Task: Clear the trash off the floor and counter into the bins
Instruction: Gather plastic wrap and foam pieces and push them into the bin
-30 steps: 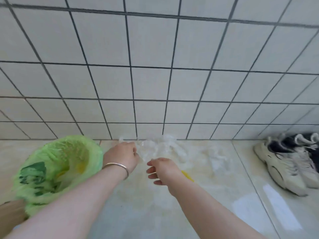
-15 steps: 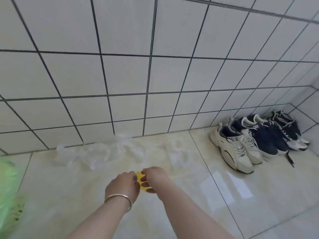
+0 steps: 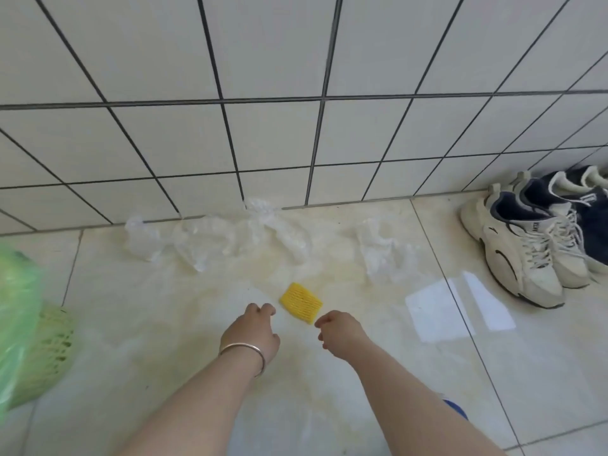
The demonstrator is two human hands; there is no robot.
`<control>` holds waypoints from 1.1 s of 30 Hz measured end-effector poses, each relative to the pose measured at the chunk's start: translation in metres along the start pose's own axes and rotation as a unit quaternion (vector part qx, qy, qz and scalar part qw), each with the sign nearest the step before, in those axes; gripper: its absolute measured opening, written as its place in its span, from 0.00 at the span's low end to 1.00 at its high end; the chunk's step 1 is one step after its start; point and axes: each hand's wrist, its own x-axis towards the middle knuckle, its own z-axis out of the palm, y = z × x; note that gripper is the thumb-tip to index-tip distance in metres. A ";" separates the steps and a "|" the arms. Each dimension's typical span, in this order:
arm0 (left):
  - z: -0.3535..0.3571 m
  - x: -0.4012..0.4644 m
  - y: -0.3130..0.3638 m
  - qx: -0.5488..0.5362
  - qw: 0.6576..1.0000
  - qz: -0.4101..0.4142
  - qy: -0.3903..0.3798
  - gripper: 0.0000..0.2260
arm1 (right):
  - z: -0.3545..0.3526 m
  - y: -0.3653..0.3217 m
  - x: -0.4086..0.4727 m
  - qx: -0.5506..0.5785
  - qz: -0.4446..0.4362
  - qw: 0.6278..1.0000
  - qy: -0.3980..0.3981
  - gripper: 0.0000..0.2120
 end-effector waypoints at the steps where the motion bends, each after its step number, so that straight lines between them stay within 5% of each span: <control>1: 0.002 0.004 0.003 0.002 1.000 0.002 -0.006 0.21 | 0.001 0.001 0.002 -0.014 -0.007 1.000 0.004 0.17; 8: 0.011 0.037 0.021 0.011 0.999 0.036 -0.016 0.22 | -0.008 0.006 0.030 -0.121 -0.027 0.991 0.039 0.17; 20: 0.032 0.073 0.040 0.080 0.994 0.075 0.009 0.23 | -0.080 0.000 0.093 -0.058 0.000 0.933 0.356 0.22; 33: 0.036 0.097 0.041 0.053 0.990 0.129 0.007 0.11 | -0.079 0.012 0.139 -0.178 0.049 0.962 0.199 0.29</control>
